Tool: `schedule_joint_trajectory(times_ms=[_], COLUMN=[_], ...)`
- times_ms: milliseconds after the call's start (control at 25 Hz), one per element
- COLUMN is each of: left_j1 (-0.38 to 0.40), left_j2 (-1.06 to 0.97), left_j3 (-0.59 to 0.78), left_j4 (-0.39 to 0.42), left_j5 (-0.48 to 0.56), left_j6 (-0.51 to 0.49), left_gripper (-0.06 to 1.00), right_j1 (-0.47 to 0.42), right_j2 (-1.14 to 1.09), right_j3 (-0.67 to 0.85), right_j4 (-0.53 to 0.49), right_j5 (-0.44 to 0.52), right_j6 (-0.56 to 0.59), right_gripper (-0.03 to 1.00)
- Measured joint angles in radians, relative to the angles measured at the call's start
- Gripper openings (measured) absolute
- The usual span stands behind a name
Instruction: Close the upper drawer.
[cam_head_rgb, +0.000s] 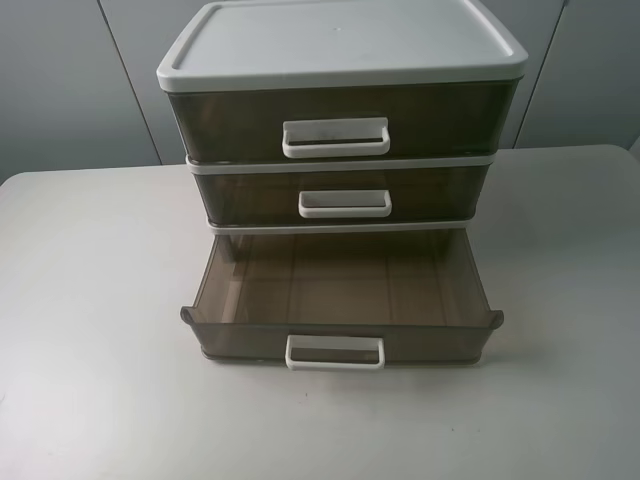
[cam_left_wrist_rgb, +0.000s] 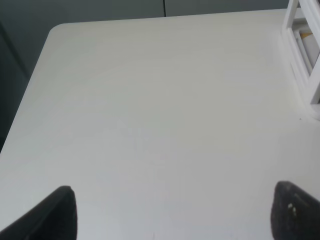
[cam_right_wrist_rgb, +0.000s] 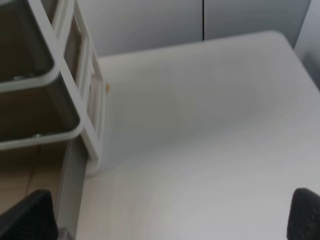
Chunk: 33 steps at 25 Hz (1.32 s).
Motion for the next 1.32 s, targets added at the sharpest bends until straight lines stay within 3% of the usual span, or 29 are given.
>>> schedule_joint_trajectory(times_ms=[120,320,1320], left_j1=[0.000,0.000,0.000], left_j2=[0.000,0.000,0.000], left_j3=[0.000,0.000,0.000], left_j4=[0.000,0.003,0.003], left_j5=[0.000,0.000,0.000], left_j6=[0.000,0.000,0.000], left_gripper=[0.74,0.74,0.74], right_j1=[0.000,0.000,0.000], right_j2=[-0.030,-0.030,-0.035], right_j3=[0.023,0.034,0.034], right_j4=[0.000,0.021,0.021], right_j5=[0.050,0.055,0.055], right_j6=[-0.039,-0.080,-0.091], right_gripper=[0.70,0.70,0.70])
